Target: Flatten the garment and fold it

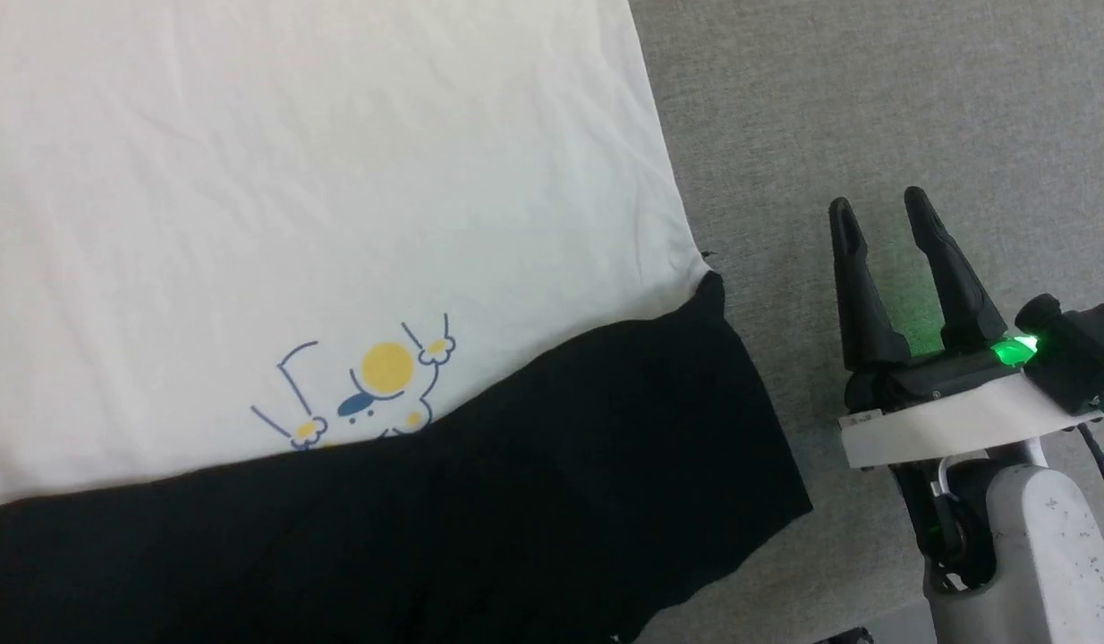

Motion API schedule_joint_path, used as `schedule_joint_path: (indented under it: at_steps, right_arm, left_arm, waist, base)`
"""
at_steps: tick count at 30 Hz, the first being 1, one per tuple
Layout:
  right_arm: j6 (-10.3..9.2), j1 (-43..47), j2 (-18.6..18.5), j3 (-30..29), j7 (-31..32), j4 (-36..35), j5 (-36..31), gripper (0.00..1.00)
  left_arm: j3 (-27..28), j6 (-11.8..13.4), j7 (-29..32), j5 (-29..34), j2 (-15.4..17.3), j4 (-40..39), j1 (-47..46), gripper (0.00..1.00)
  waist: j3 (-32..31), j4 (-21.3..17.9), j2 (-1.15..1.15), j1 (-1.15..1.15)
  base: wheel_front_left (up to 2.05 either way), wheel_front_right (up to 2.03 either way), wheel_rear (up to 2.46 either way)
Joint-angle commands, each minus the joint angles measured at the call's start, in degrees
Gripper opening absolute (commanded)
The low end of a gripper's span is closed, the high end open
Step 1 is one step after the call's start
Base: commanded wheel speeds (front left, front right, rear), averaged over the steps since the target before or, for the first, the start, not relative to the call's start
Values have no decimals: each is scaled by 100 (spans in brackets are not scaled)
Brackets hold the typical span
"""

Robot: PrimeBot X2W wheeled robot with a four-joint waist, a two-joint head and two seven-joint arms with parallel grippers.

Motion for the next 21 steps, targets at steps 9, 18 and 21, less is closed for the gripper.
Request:
schedule_joint_path:
  at_steps: [9, 18, 21]
  right_arm:
    - [-8, -201, 3, 72, -41, 22, 18, 100]
    - [-8, -776, 3, 87, 171, -233, -324, 100]
    - [-8, -1503, 3, 89, 344, -332, -498, 100]
  left_arm:
    - [-77, 273, 94, 342, 254, -126, -125, 0]
    - [-198, 159, -142, 252, 155, -75, -199, 0]
    - [-275, 86, -315, 192, 36, -52, -283, 0]
  waist:
    - [216, -134, 60, -1]
    - [182, 34, 60, -1]
    - [146, 159, 60, -1]
  base:
    - [0, 0, 0]
    - [0, 0, 0]
    - [0, 0, 0]
